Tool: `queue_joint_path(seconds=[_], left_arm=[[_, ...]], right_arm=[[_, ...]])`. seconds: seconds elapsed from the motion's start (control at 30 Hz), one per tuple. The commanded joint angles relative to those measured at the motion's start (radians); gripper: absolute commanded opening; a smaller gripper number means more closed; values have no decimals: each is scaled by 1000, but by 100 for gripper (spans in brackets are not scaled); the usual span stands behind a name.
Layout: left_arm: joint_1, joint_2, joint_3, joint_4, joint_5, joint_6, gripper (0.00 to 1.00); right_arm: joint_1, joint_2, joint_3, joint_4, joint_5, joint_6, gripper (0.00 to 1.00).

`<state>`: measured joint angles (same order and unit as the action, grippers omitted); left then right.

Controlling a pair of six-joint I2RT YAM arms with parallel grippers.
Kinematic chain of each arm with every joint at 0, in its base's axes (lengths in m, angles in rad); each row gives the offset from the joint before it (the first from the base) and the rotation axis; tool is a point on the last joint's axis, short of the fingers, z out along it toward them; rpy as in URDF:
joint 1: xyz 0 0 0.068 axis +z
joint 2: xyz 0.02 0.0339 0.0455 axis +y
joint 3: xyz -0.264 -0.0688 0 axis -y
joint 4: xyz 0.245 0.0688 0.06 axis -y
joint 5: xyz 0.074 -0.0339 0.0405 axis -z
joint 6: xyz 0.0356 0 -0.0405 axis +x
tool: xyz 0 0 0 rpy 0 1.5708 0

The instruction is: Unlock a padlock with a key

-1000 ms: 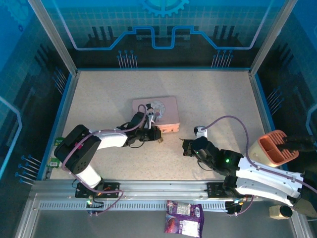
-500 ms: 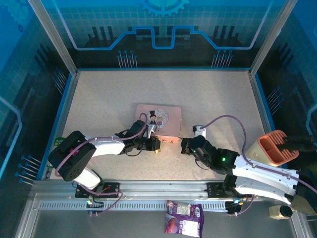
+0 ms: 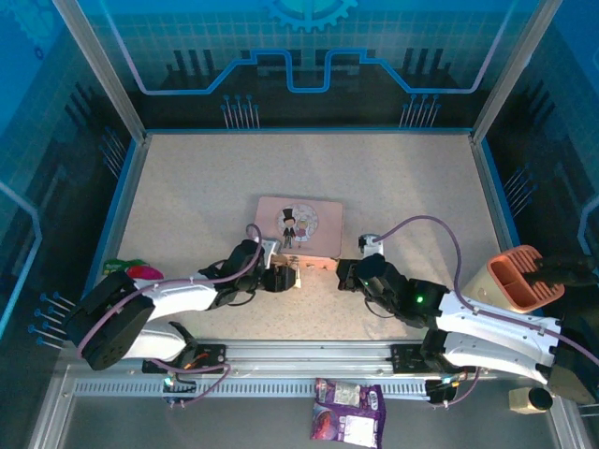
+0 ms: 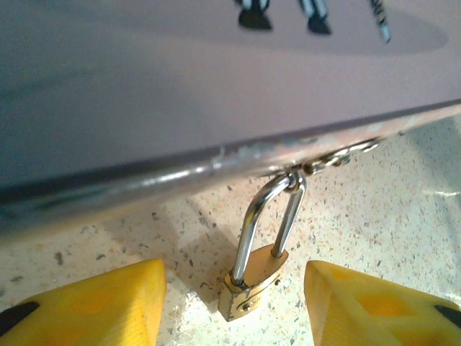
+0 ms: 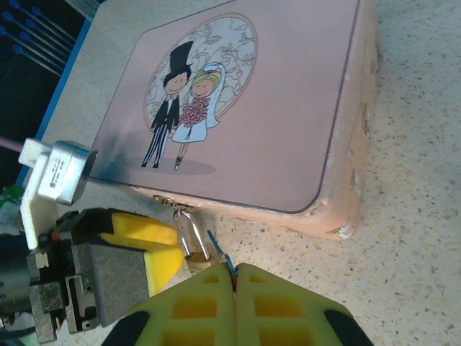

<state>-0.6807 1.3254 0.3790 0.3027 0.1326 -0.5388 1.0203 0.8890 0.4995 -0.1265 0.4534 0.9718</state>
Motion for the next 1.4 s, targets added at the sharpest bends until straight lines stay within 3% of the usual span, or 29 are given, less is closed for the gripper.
queue_joint_path(seconds=[0.0, 0.23, 0.73, 1.1, 1.37], left_arm=[[-16, -17, -41, 27, -59, 27, 56], [-40, 75, -23, 101, -17, 39, 55], [-135, 182, 50, 128, -106, 6, 46], [-155, 162, 57, 108, -123, -27, 21], [-165, 92, 45, 85, -117, -96, 9]], right_arm=[[-8, 15, 28, 19, -33, -65, 0], [-8, 31, 0, 72, -51, -67, 0], [-5, -48, -93, 109, -18, -31, 0], [-9, -72, -106, 99, -28, -30, 0], [-3, -92, -169, 74, -31, 183, 0]])
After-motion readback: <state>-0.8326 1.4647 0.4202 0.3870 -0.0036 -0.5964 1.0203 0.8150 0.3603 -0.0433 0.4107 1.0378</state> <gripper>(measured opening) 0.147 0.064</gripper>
